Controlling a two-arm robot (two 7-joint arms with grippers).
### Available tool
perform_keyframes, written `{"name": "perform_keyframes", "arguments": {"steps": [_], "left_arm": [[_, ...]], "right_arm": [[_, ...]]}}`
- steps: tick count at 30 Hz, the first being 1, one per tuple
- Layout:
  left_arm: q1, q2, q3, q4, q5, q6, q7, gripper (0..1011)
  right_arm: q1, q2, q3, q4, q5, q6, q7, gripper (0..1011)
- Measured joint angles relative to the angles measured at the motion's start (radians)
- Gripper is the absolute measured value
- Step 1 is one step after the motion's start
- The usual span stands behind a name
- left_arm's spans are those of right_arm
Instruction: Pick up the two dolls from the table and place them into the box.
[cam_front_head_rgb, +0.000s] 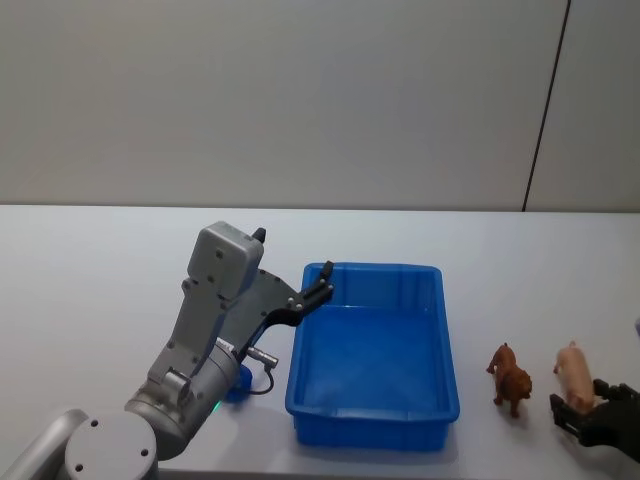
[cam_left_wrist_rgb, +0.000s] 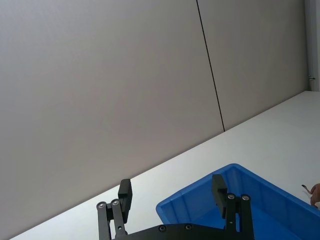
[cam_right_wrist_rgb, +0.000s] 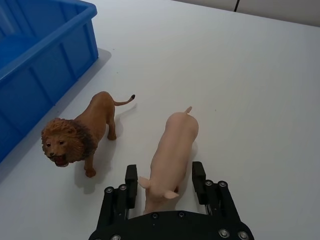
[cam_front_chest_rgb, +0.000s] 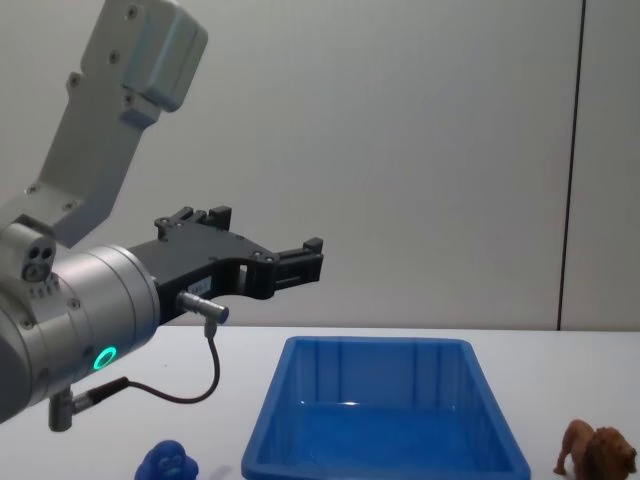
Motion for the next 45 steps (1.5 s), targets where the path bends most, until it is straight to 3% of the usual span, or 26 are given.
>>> {"name": "perform_keyframes", "arguments": {"steps": [8,14,31,45], "left_arm": [[0.0,0.0,0.0,0.0,0.0,0.0,0.0,1002],[0.0,0.0,0.0,0.0,0.0,0.0,0.0,1002],[0.0,0.0,0.0,0.0,0.0,0.0,0.0,1002],[0.0,0.0,0.0,0.0,0.0,0.0,0.0,1002]], "right_arm": [[0.008,-0.009,-0.002,0.011,0.004,0.016,-0.003,443],[0.012,-0.013,-0.001,0.014,0.01,0.014,-0.014,346],[0.029,-0.024,0.006,-0.025,0.007,-0.093,-0.04,347],[0.114,-0.065,-0.019,-0.074,-0.027,-0.12,0.058,347]]}}
